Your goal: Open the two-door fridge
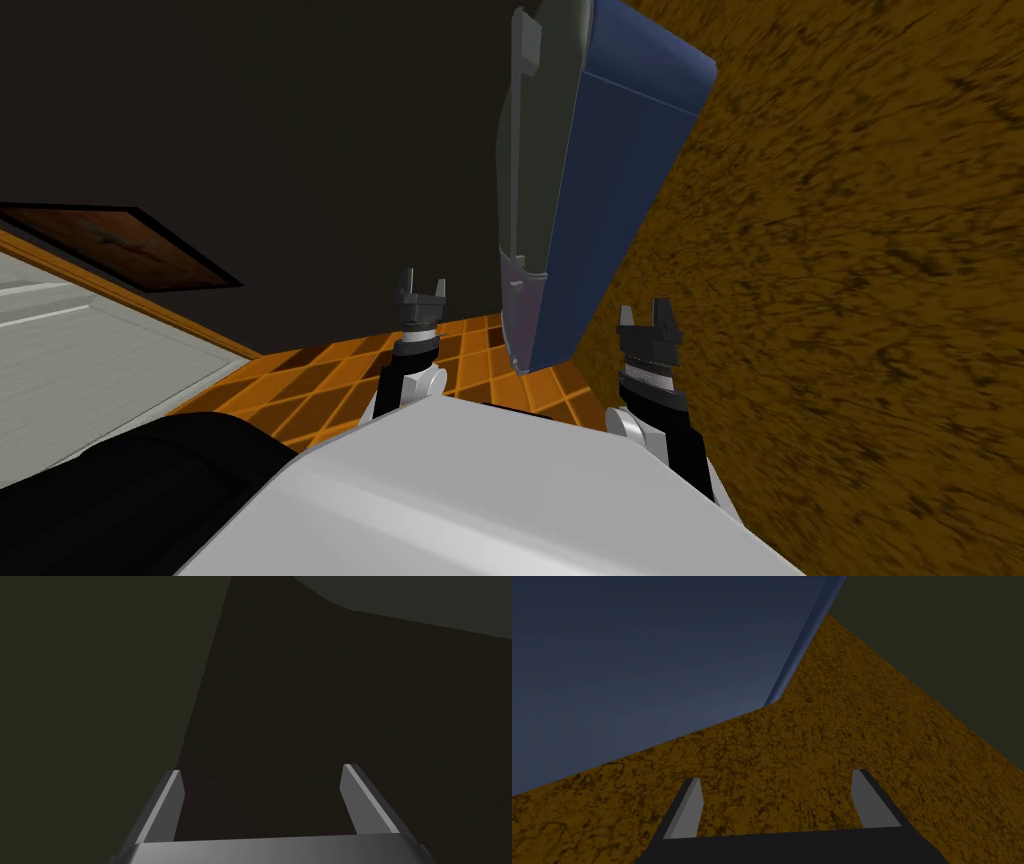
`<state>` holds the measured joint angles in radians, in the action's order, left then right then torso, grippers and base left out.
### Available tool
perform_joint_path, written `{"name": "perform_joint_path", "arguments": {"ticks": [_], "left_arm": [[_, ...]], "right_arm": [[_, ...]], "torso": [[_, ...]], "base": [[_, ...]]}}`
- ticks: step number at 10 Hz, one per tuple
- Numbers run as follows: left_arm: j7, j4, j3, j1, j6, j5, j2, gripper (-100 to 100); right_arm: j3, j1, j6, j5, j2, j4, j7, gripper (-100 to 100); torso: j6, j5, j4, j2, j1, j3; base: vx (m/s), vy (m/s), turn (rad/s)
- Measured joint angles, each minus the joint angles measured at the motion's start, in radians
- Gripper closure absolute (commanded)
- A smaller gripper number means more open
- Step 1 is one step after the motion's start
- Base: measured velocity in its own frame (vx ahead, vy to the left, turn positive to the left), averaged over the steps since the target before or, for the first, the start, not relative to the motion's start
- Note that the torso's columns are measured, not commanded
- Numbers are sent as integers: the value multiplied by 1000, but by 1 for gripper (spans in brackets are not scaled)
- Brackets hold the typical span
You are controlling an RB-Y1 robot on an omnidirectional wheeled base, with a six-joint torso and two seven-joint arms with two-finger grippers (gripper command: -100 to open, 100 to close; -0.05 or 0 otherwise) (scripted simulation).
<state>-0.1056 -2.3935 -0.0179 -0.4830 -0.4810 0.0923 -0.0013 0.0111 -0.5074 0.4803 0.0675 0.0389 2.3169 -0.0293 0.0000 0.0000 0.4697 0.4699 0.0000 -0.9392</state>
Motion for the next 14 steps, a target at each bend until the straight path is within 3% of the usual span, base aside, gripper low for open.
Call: {"name": "perform_joint_path", "arguments": {"ticks": [2,3,4,7,14], "left_arm": [[0,0,0,0,0,0,0,0],[0,0,0,0,0,0,0,0],[0,0,0,0,0,0,0,0],[0,0,0,0,0,0,0,0],[0,0,0,0,0,0,0,0]], "right_arm": [[0,0,0,0,0,0,0,0],[0,0,0,0,0,0,0,-100],[4,12,7,22,20,-3,2,-100],[15,43,35,114,72,14,20,-100],[41,131,84,307,117,27,48,-100]], "torso": [[0,0,148,148,0,-295],[0,0,221,221,0,-443],[0,0,254,255,0,-512],[0,0,268,267,0,-537],[0,0,268,268,0,-537]], "base": [[0,0,0],[11,-3,86],[11,-9,101],[11,-10,84],[11,-9,87]]}}
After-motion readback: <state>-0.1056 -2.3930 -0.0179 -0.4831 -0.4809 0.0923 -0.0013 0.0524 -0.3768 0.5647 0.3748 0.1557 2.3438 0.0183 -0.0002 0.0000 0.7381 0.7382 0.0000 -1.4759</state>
